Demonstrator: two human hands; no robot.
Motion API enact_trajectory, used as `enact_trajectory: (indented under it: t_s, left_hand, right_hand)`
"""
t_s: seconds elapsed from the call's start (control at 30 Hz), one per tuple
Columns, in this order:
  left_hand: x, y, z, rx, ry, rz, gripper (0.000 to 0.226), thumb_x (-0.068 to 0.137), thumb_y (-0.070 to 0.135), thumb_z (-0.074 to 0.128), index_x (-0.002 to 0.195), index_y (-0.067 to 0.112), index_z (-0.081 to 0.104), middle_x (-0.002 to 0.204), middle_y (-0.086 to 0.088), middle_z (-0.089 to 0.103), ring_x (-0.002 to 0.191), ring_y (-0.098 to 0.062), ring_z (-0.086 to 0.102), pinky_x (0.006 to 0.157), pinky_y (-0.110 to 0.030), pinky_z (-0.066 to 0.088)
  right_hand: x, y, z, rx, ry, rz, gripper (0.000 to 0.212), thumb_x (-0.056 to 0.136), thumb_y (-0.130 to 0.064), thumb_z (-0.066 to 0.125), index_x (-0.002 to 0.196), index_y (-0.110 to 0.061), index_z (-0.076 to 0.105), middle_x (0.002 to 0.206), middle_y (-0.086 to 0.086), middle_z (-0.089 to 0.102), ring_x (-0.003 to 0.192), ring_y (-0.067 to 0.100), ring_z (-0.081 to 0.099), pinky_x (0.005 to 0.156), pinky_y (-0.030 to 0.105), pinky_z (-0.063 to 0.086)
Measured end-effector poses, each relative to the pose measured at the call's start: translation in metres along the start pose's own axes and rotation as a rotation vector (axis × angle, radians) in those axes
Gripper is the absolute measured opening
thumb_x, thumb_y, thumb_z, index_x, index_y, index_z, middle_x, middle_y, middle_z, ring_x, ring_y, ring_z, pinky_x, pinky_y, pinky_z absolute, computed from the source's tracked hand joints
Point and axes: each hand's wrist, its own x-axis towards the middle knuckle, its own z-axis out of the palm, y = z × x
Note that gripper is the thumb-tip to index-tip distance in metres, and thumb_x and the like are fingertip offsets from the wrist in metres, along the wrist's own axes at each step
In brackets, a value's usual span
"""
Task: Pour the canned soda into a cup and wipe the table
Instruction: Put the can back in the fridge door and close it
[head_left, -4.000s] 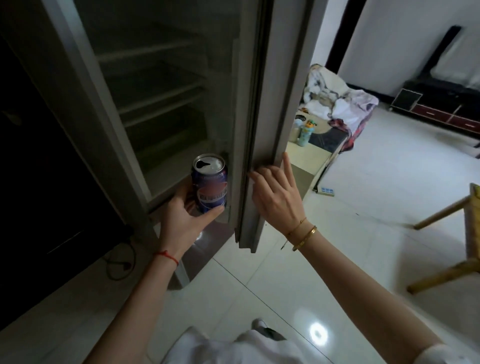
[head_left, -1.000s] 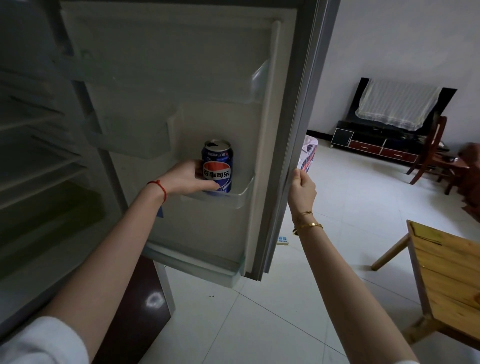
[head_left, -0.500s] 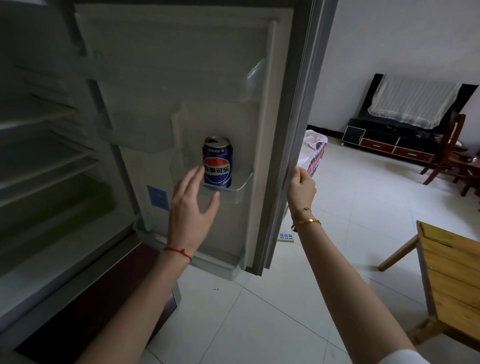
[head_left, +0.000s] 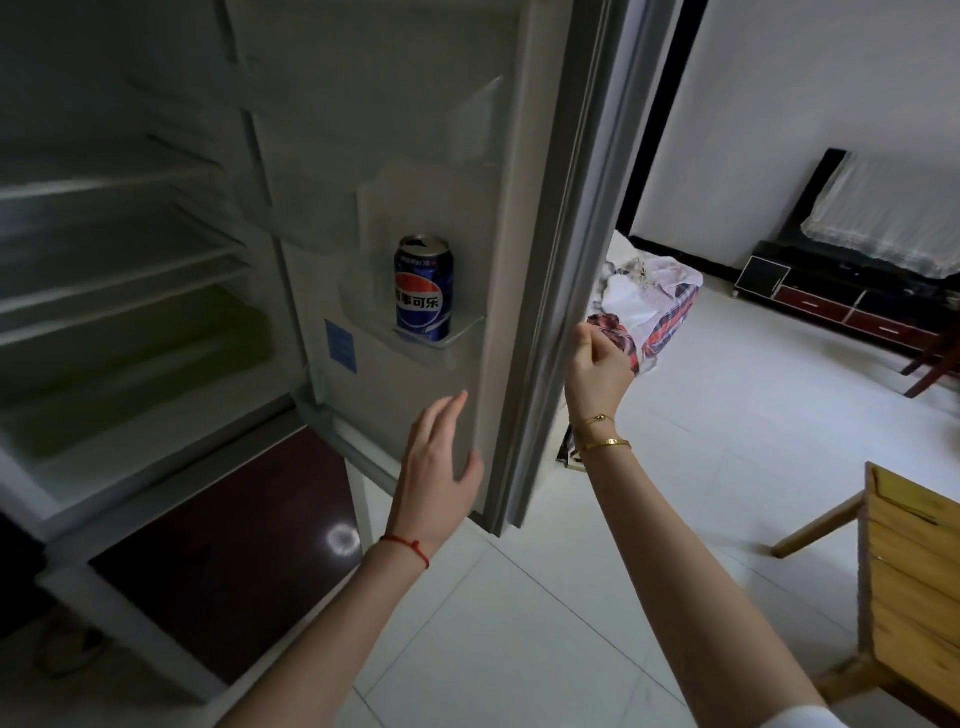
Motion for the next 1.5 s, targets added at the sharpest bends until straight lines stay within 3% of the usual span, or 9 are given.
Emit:
enact_trajectory:
  t_s: [0.17,0.3,0.4,0.57,0.77,1.03,1.2,1.37,1.5]
  left_hand:
    - [-0.015,0.003,0.003,-0.083,-0.011,-0.165,0.068,0.093,0.015,0.061,0.153,0.022,0.029,0.157,0.002,0.030,0.144,-0.014,0.030,0.118,-0.037,0.030]
    - [-0.029,0.005,0.001,-0.084,0.006,-0.207,0.068,0.093,0.012,0.061,0.152,0.019,0.029,0.157,0.001,0.031,0.144,-0.013,0.030,0.118,-0.032,0.028]
    - [-0.040,0.004,-0.001,-0.077,0.024,-0.235,0.069,0.092,0.012,0.061,0.153,0.022,0.029,0.157,0.004,0.029,0.143,-0.011,0.029,0.118,-0.032,0.028]
    - [-0.058,-0.002,-0.006,-0.053,0.075,-0.258,0.068,0.092,0.015,0.063,0.151,0.027,0.030,0.155,0.008,0.032,0.142,-0.008,0.032,0.117,-0.038,0.033]
    - [-0.077,-0.010,-0.020,-0.024,0.161,-0.336,0.071,0.092,0.018,0.063,0.153,0.026,0.026,0.153,0.004,0.036,0.143,-0.012,0.032,0.115,-0.043,0.036]
    - [-0.106,-0.025,-0.054,0.008,0.305,-0.443,0.084,0.088,0.036,0.067,0.154,0.036,0.015,0.159,0.009,0.027,0.147,-0.017,0.027,0.113,-0.054,0.035]
    - [-0.119,-0.032,-0.081,0.058,0.405,-0.469,0.088,0.083,0.052,0.062,0.155,0.033,0.015,0.160,0.008,0.023,0.145,-0.009,0.024,0.115,-0.050,0.031]
    - [-0.127,-0.047,-0.109,0.082,0.479,-0.499,0.082,0.089,0.037,0.066,0.155,0.027,0.018,0.159,0.005,0.026,0.145,-0.014,0.028,0.113,-0.045,0.034]
    - [-0.128,-0.064,-0.135,0.093,0.521,-0.534,0.080,0.091,0.034,0.064,0.155,0.029,0.016,0.159,0.005,0.024,0.145,-0.018,0.030,0.110,-0.047,0.038]
  right_hand:
    - [-0.028,-0.009,-0.009,0.095,-0.050,-0.014,0.026,0.095,-0.024,0.056,0.090,-0.006,0.074,0.074,-0.010,0.059,0.062,-0.006,0.050,0.066,0.010,0.039]
    - [-0.053,-0.024,-0.016,0.151,-0.089,-0.045,0.022,0.092,-0.024,0.062,0.103,-0.011,0.076,0.089,-0.003,0.074,0.078,0.000,0.060,0.073,0.018,0.048]
    - [-0.069,-0.030,-0.018,0.198,-0.109,-0.068,0.019,0.090,-0.022,0.066,0.104,-0.013,0.076,0.091,-0.011,0.072,0.079,-0.001,0.064,0.072,0.009,0.047]
    - [-0.094,-0.036,-0.013,0.235,-0.174,-0.159,0.020,0.089,-0.024,0.068,0.106,-0.016,0.075,0.088,-0.024,0.067,0.070,-0.012,0.061,0.070,0.013,0.050]
    - [-0.123,-0.039,-0.002,0.222,-0.222,-0.408,0.026,0.094,-0.031,0.060,0.104,-0.014,0.076,0.091,-0.001,0.076,0.077,0.003,0.067,0.071,0.019,0.052]
    - [-0.159,-0.064,0.020,0.342,-0.361,-0.603,0.023,0.090,-0.017,0.068,0.111,-0.009,0.072,0.099,-0.002,0.073,0.083,0.008,0.069,0.073,0.020,0.056]
    - [-0.181,-0.084,0.049,0.326,-0.489,-0.728,0.036,0.095,-0.026,0.061,0.128,-0.010,0.062,0.114,0.003,0.066,0.090,0.013,0.066,0.072,0.031,0.058]
    - [-0.202,-0.113,0.079,0.249,-0.579,-0.849,0.052,0.094,-0.027,0.061,0.140,-0.008,0.048,0.145,0.009,0.045,0.132,0.019,0.043,0.109,0.032,0.040]
    - [-0.215,-0.134,0.112,0.165,-0.641,-0.959,0.061,0.098,-0.032,0.052,0.151,-0.013,0.029,0.160,0.010,0.019,0.149,0.027,0.013,0.121,0.046,0.017]
